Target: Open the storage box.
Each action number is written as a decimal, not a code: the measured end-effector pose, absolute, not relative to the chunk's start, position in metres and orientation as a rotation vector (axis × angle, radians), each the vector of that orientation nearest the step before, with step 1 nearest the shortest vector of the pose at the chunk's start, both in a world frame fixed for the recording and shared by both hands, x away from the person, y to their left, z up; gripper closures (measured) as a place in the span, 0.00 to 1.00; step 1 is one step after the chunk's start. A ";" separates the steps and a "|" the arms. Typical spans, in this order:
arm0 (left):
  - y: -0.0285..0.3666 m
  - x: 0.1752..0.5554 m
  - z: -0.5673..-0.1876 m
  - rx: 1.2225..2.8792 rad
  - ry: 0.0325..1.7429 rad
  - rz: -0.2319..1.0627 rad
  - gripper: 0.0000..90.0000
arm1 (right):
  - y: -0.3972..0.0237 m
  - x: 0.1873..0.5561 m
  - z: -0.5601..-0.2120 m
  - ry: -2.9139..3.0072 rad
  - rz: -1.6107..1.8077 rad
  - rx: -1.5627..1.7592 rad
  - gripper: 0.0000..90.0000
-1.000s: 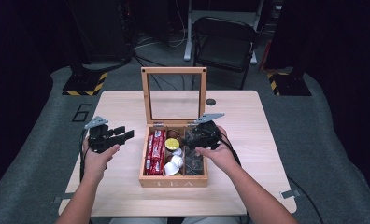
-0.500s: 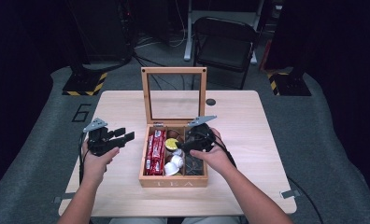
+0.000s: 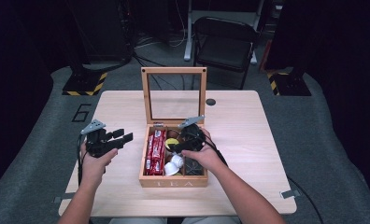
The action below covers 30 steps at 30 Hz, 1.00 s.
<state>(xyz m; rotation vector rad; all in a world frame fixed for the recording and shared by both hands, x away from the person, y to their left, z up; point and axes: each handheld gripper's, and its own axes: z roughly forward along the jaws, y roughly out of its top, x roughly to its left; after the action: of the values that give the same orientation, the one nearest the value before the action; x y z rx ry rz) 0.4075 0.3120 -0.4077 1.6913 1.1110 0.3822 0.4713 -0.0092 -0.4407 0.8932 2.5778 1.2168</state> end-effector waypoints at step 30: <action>0.313 0.406 -0.408 1.687 1.111 0.381 0.52 | 0.006 0.485 -0.460 2.647 1.183 0.992 0.32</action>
<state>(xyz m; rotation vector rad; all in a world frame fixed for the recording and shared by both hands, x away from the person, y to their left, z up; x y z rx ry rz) 0.4057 0.3127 -0.4084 1.6868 1.1105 0.3810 0.4851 0.0061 -0.4598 0.9921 2.6473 1.1828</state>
